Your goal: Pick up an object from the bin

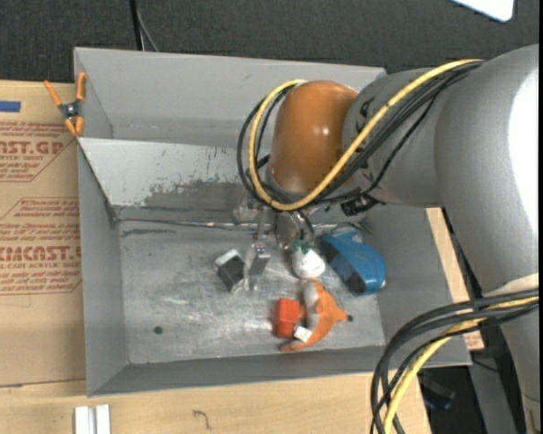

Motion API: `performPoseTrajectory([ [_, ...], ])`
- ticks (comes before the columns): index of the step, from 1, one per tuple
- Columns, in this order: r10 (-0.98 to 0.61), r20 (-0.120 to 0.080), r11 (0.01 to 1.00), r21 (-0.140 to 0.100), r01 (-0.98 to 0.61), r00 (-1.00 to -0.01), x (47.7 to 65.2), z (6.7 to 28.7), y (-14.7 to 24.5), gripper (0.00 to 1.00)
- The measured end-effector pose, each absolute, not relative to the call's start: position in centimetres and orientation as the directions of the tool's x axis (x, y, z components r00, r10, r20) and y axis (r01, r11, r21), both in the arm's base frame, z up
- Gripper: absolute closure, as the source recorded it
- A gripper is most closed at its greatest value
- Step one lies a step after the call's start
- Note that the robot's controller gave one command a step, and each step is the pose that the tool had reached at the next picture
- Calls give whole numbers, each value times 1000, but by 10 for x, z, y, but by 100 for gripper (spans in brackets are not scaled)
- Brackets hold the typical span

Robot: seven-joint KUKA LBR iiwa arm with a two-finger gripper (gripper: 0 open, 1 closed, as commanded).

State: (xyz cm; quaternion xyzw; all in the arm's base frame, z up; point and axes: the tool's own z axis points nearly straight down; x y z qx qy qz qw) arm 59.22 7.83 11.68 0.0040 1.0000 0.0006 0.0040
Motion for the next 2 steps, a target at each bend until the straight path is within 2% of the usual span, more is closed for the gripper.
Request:
performPoseTrajectory([
  [1, 114, -16, 993, 5, 114, -993, 584, 74, 84, 100],
  [2, 114, -16, 993, 5, 114, -993, 583, 74, 84, 100],
])
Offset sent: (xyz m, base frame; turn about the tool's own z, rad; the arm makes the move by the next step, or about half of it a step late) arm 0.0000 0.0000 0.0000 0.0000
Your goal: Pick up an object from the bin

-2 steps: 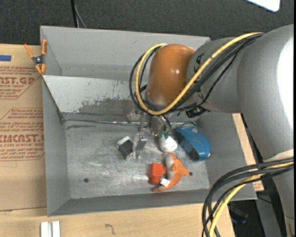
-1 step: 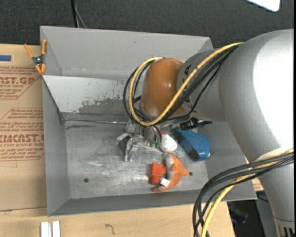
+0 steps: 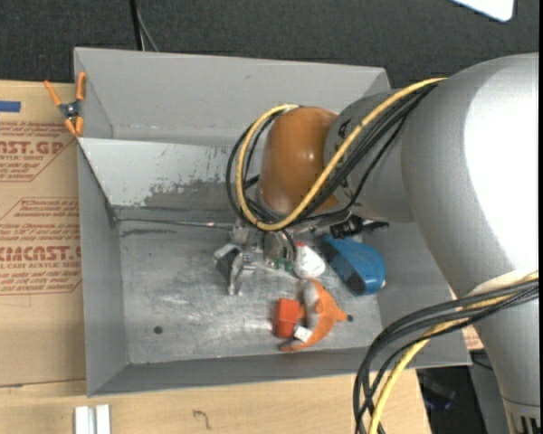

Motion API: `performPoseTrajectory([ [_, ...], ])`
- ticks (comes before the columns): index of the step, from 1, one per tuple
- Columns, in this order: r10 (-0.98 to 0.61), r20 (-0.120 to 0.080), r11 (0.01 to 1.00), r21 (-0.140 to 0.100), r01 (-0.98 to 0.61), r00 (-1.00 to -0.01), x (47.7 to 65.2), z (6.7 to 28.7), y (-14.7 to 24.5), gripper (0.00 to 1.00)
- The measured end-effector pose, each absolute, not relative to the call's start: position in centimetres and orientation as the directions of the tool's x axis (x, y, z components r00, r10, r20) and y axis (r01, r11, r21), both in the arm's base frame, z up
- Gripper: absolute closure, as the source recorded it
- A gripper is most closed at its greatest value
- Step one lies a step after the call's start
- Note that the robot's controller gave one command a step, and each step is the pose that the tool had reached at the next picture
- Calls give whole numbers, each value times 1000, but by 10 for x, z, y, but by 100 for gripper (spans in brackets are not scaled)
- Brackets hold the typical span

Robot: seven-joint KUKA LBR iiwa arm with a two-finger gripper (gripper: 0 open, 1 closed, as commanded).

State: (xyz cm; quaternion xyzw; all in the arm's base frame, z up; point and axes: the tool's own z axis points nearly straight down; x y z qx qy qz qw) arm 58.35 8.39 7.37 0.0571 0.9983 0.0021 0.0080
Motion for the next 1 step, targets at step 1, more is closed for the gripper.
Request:
performPoseTrajectory([
  [1, 81, -10, 997, 0, 81, -997, 563, 268, 26, 100],
])
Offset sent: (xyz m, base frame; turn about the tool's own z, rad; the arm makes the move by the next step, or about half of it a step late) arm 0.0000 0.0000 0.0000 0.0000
